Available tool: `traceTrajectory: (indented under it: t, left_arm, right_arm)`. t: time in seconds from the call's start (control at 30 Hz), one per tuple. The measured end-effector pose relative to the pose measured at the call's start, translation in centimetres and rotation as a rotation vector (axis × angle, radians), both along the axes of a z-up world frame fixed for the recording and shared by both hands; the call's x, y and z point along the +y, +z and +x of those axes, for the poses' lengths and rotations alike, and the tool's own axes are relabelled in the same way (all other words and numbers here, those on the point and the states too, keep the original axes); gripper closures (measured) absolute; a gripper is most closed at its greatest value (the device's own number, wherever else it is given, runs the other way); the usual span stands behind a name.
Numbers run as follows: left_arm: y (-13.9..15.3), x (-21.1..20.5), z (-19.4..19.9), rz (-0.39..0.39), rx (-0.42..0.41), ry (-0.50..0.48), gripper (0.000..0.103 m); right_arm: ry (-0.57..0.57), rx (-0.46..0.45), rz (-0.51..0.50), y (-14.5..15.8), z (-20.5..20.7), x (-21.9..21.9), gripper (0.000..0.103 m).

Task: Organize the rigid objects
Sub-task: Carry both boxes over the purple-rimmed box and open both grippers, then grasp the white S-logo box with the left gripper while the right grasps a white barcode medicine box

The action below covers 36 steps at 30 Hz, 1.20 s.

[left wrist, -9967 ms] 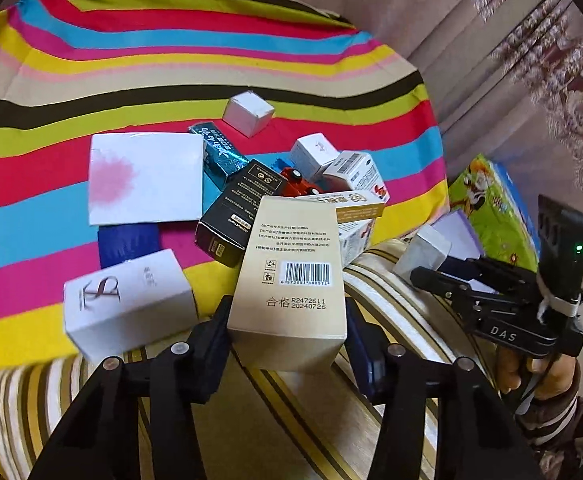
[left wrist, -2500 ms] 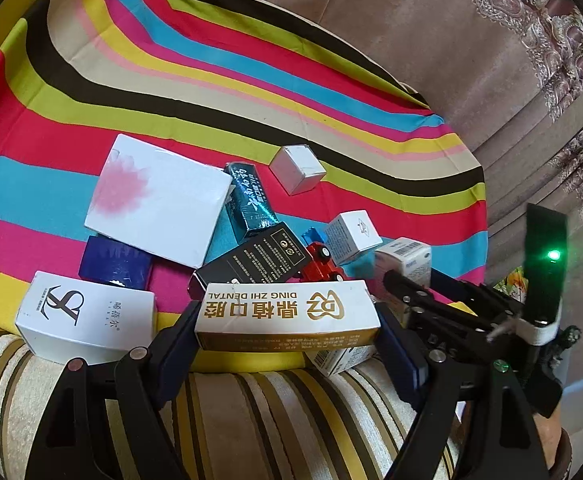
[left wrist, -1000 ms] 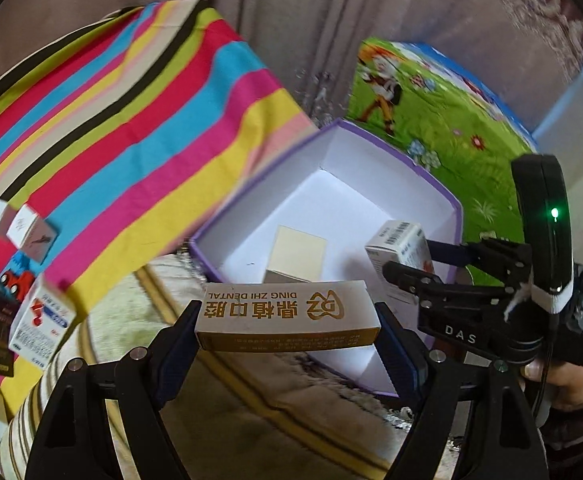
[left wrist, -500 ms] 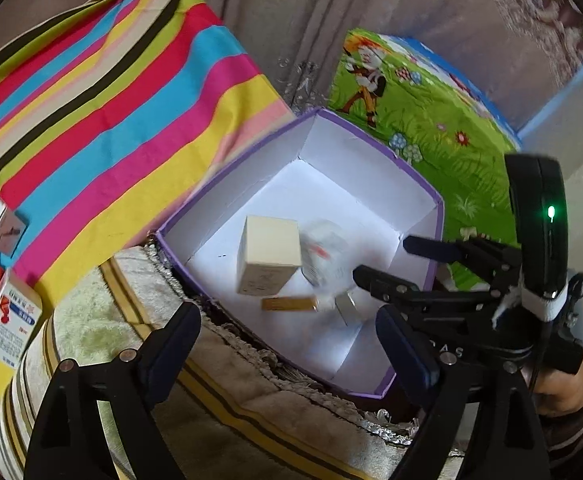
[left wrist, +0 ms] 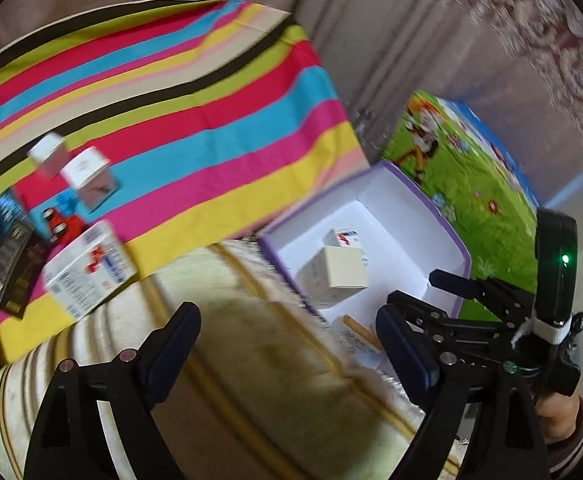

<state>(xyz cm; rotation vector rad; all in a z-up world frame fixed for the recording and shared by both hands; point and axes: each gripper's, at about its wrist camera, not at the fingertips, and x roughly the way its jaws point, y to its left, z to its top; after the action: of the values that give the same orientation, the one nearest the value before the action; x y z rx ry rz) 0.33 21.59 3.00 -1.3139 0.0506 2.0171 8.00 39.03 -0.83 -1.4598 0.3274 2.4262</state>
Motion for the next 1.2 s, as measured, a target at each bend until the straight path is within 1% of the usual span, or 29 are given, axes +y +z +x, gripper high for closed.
traceTrajectory:
  t: [0.23,0.33,0.4,0.53,0.63,0.8,0.83,0.93,1.03,1.2]
  left_arm:
    - [-0.2,-5.2,-1.1,0.041,-0.023,0.124,0.013]
    - [-0.3,-7.3,-1.6,0.058,-0.035,0.175,0.013]
    - [-0.5,-8.4,-1.8,0.049,-0.034,0.205,0.013]
    - [-0.8,-11.7,-2.1,0.063,-0.046,0.281,0.012]
    - [-0.9,-13.9,-2.1,0.064,-0.049,0.337,0.013]
    - [-1.3,-17.9,-2.3,0.062,-0.053,0.437,0.013]
    - [-1.4,-18.8,-2.4,0.052,-0.048,0.463,0.013]
    - [-1.3,-20.9,-2.3,0.04,-0.029,0.516,0.012]
    - [-1.5,-22.5,-2.5,0.04,-0.036,0.568,0.011]
    - [-1.7,-24.6,-2.9,0.022,-0.033,0.633,0.008]
  right_arm:
    - [0.053,0.022,0.024,1.0,-2.1,-3.3,0.028]
    - [0.079,0.022,0.054,1.5,-3.1,-5.1,0.028]
    - [0.107,0.027,0.066,1.7,-3.6,-6.3,0.027]
    - [0.161,0.007,0.116,1.8,-5.0,-8.7,0.026]
    - [0.182,-0.003,0.111,1.9,-5.9,-9.8,0.026]
    - [0.234,0.0,0.149,2.2,-7.5,-12.5,0.026]
    - [0.248,-0.001,0.155,2.2,-7.8,-13.1,0.026]
    - [0.287,-0.001,0.176,2.1,-8.8,-15.1,0.026]
    - [0.317,0.002,0.188,2.0,-9.6,-16.6,0.026]
    - [0.357,0.004,0.167,1.5,-10.8,-18.5,0.026]
